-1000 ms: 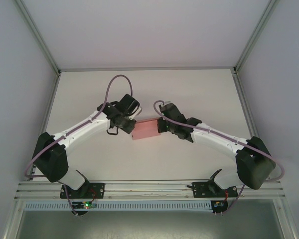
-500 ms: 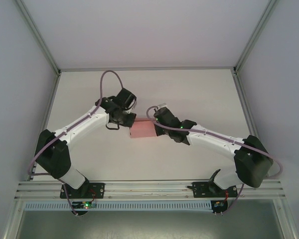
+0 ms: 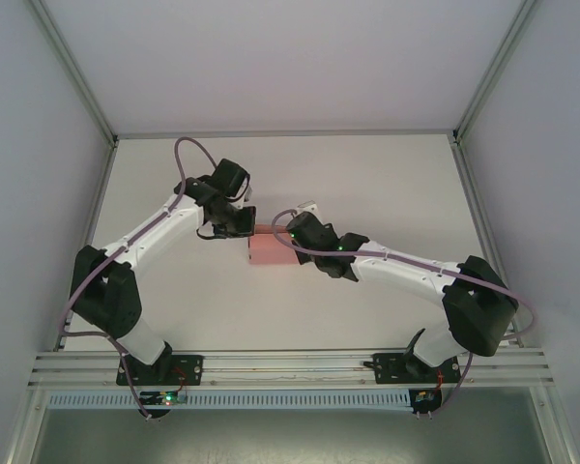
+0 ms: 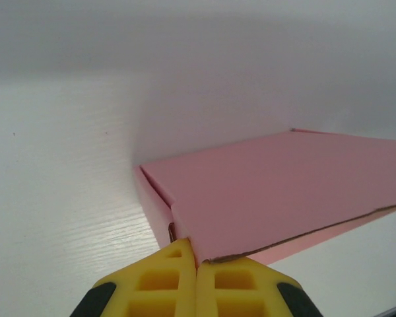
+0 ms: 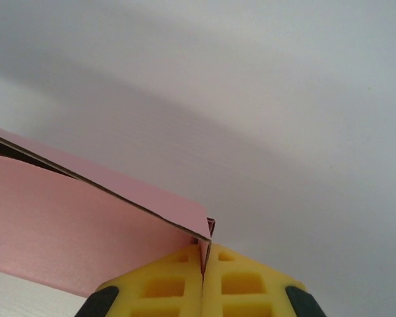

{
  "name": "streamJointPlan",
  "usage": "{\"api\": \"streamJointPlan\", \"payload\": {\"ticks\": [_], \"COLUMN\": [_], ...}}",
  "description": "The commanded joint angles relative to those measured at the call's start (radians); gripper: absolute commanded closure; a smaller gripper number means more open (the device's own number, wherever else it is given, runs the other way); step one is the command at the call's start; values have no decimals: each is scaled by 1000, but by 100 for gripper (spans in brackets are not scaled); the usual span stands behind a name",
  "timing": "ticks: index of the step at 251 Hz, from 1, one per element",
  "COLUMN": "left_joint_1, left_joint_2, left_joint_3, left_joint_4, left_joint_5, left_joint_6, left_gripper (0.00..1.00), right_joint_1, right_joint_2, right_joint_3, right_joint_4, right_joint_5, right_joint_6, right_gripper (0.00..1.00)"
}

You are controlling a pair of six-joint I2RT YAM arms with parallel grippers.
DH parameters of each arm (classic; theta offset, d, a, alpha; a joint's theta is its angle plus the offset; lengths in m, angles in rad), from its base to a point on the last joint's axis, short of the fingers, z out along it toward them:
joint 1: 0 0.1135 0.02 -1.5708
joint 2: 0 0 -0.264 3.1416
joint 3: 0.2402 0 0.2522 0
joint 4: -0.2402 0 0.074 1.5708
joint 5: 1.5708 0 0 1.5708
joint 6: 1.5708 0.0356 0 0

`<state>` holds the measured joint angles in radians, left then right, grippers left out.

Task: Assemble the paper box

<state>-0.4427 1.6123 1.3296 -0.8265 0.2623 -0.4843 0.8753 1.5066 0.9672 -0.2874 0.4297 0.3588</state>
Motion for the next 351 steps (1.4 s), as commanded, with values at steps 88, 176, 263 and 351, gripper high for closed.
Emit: {"api": "streamJointPlan", "payload": {"ticks": [88,176,263,351], "left_joint_1": [0,-153,-275,-291], "left_joint_2": [-5,-122,-279,-293], "left_joint_3": [-242,-472,-724,-686], "left_joint_4": [157,189,511,502], "left_joint_5": [1,-322,-482,-551], "left_joint_6": [-27,47,-61,-47], "left_gripper": [100,100,100,100], "right_joint_1": [9,11,-53,-177], "right_joint_2": [32,-120,-200,-228], "right_joint_3": [-38,-283,-198,-147], "right_joint_4": [-6,311,196,288], "right_joint_5": [-20,-116,-190,-321], "right_joint_6": [-12,-108,51,237], "right_gripper": [100,100,62,16]}}
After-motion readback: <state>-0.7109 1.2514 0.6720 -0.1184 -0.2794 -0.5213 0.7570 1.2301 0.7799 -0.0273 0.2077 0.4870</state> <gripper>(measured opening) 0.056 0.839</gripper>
